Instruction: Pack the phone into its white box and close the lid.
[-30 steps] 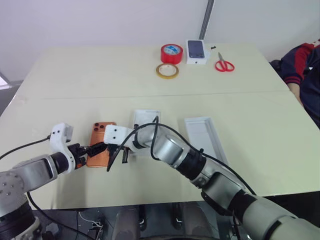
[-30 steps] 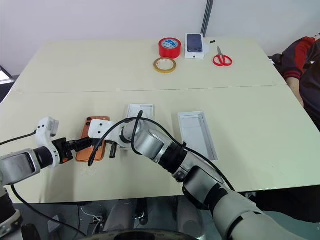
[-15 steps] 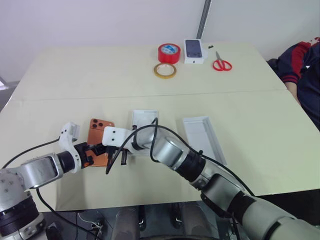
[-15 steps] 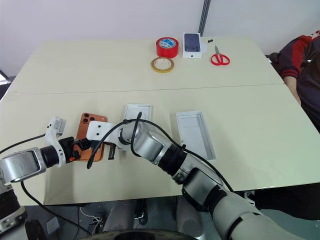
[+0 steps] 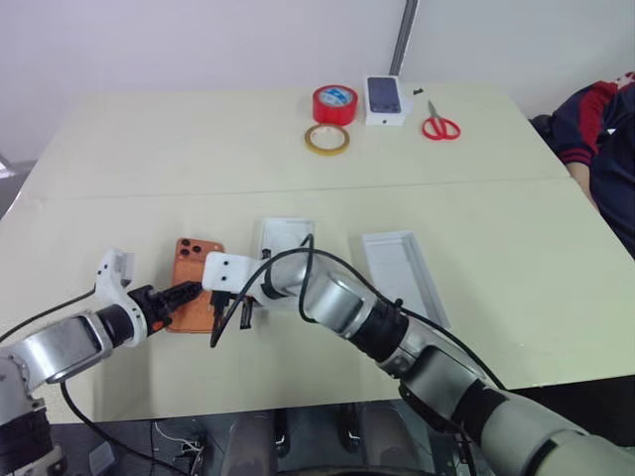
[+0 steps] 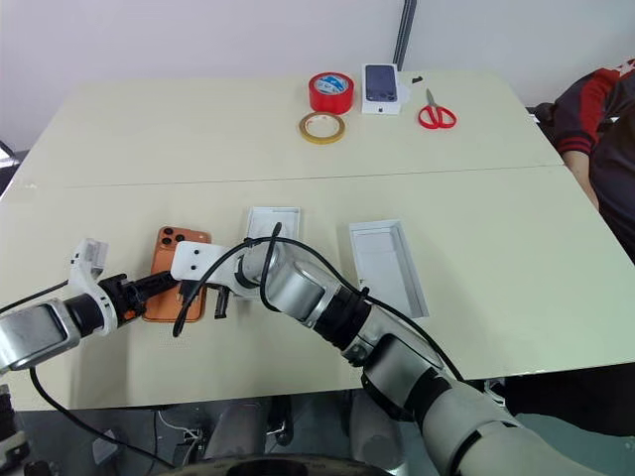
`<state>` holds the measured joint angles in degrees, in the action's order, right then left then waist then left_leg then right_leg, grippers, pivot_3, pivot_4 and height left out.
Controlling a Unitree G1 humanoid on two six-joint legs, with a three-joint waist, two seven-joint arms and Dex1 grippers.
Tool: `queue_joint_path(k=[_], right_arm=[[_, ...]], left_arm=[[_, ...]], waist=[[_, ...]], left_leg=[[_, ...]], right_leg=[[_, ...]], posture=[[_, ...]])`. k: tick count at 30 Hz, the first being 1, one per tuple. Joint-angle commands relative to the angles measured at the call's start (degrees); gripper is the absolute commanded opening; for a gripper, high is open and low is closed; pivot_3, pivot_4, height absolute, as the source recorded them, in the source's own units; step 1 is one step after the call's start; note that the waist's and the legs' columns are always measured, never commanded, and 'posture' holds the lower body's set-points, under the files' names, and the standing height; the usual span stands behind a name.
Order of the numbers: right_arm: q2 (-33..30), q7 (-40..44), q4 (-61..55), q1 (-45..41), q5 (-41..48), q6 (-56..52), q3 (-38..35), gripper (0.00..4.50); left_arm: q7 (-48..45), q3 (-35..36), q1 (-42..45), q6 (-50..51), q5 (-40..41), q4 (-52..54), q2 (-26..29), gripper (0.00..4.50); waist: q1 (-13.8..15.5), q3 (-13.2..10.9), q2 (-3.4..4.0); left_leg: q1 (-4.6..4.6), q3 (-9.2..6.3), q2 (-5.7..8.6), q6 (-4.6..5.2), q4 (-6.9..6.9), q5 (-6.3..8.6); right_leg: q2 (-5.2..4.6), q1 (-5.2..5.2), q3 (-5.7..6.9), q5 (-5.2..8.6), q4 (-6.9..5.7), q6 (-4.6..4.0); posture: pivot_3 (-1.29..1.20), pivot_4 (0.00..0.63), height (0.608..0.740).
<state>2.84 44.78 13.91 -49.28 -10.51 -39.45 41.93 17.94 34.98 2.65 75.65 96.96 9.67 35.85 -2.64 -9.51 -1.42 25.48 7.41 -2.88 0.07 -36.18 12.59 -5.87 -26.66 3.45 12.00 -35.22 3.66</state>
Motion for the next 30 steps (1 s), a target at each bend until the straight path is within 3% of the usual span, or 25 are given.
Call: queue_joint_path(k=[1, 8, 11, 13, 17, 23, 30], right_arm=[[-0.05, 0.45, -4.2, -0.48, 0.31, -0.47, -1.17, 0.0], [-3.5, 1.69, -10.32, -0.74, 1.61, -3.23, -4.55, 0.0], [-5.31, 2.38, -13.99, -0.21, 2.95, -4.54, -6.76, 0.0], [-6.57, 2.86, -17.19, 0.71, 4.79, -4.71, -9.14, 0.0], [-9.5, 2.41, -23.28, 4.35, 8.74, -0.74, -15.73, 0.0], [-20.52, 10.46, -31.56, 10.31, 18.51, 0.69, -25.1, 0.0], [-31.24, 13.56, -34.67, 17.48, 25.86, -1.6, -32.6, 0.0]], left_arm=[[1.72, -1.44, -1.79, -4.84, 6.29, 0.88, 1.95, 1.71], [3.33, -4.33, -5.78, -12.36, 12.81, 1.47, 4.55, 1.71], [3.32, -5.53, -6.83, -14.23, 13.91, 1.85, 5.86, 0.87], [3.11, -6.05, -7.27, -15.54, 14.66, 2.28, 6.43, 0.04], [2.82, -6.09, -6.63, -18.91, 15.89, 3.64, 6.62, 0.04], [4.67, -8.75, 1.68, -23.29, 16.04, 6.99, 3.77, 0.04], [9.56, -21.26, 13.3, -25.66, 16.03, 6.76, -1.91, 0.04]], waist=[[0.0, -0.01, 0.0], [0.0, -0.02, 0.01], [0.0, -0.02, 0.01], [-0.01, -0.03, 0.02], [0.09, -0.03, 0.01], [0.86, -0.07, -0.02], [1.89, -0.08, -0.06]], left_leg=[[0.0, 0.01, 0.0, -0.03, 0.02, -0.02], [0.04, 0.04, -0.01, -0.06, 0.15, -0.04], [0.04, 0.05, -0.01, -0.06, 0.15, -0.03], [0.03, 0.05, -0.02, -0.05, 0.15, -0.03], [0.03, 0.06, -0.02, -0.05, 0.21, -0.03], [0.18, 0.07, 0.02, -0.03, 0.08, -0.04], [0.1, 0.09, 0.04, 0.09, -0.03, -0.04]], right_leg=[[0.0, -0.02, 0.0, 0.0, 0.0, 0.0], [0.0, -0.1, 0.03, 0.0, 0.11, 0.0], [0.0, -0.1, 0.04, 0.0, 0.12, 0.0], [0.0, -0.09, 0.05, 0.0, 0.12, -0.01], [0.01, -0.1, 0.08, 0.0, 0.13, -0.01], [0.0, 0.14, 0.15, 0.0, 0.24, -0.01], [0.11, 0.37, 0.2, 0.01, 0.28, 0.01]], posture=[[0.0, 0.15, 0.736], [0.0, 0.15, 0.736], [0.0, 0.15, 0.736], [0.0, 0.15, 0.736], [0.0, 0.15, 0.736], [0.0, 0.15, 0.736], [0.0, 0.15, 0.736]])
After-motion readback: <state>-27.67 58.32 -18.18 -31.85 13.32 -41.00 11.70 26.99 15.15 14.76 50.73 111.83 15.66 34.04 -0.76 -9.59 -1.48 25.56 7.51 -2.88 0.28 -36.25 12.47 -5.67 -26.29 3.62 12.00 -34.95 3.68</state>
